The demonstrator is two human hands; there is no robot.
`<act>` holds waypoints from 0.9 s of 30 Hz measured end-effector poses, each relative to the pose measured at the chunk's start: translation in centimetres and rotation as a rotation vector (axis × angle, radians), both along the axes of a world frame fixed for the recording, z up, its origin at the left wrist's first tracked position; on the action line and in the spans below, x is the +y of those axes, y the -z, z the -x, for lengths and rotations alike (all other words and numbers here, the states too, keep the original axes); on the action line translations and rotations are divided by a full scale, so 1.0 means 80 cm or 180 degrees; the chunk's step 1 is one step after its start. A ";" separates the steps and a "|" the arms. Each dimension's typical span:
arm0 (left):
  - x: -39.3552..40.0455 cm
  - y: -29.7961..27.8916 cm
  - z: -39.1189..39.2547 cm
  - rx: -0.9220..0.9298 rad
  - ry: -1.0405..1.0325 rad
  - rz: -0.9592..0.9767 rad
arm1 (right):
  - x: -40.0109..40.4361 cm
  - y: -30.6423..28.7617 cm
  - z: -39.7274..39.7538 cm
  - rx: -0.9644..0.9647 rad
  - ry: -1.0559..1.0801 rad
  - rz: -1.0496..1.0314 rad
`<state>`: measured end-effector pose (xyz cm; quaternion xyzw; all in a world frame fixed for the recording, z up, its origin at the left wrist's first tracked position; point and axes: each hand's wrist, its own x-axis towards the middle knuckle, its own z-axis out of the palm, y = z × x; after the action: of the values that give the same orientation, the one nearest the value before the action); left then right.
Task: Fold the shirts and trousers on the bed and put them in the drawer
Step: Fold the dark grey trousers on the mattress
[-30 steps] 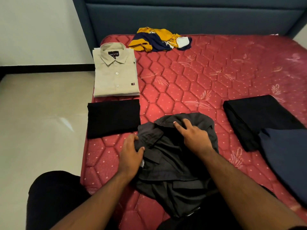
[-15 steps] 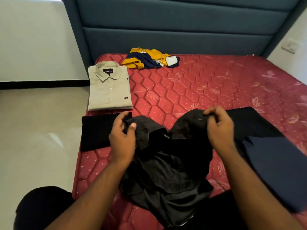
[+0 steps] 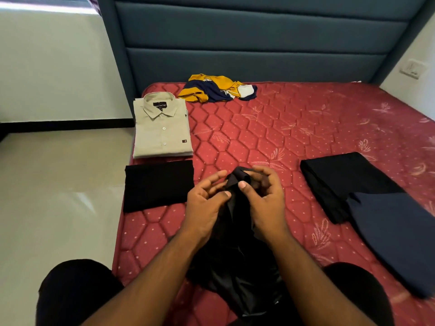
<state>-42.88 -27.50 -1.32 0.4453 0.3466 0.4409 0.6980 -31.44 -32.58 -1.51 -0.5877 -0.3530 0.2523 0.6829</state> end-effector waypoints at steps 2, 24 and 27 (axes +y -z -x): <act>0.002 0.004 -0.001 0.0220 -0.0310 -0.0231 | -0.001 -0.001 -0.001 0.0516 -0.0083 -0.0098; 0.027 -0.013 -0.009 0.0583 0.0057 -0.1477 | 0.003 -0.018 -0.039 -0.0856 -0.0242 0.0123; 0.060 -0.023 -0.010 0.1035 0.0607 -0.2433 | 0.011 -0.052 -0.054 -0.1050 -0.0516 0.0082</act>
<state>-42.05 -22.71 0.49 0.7658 0.2211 0.3951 0.4566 -27.10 -31.73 2.63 -0.5994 -0.5032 0.2112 0.5856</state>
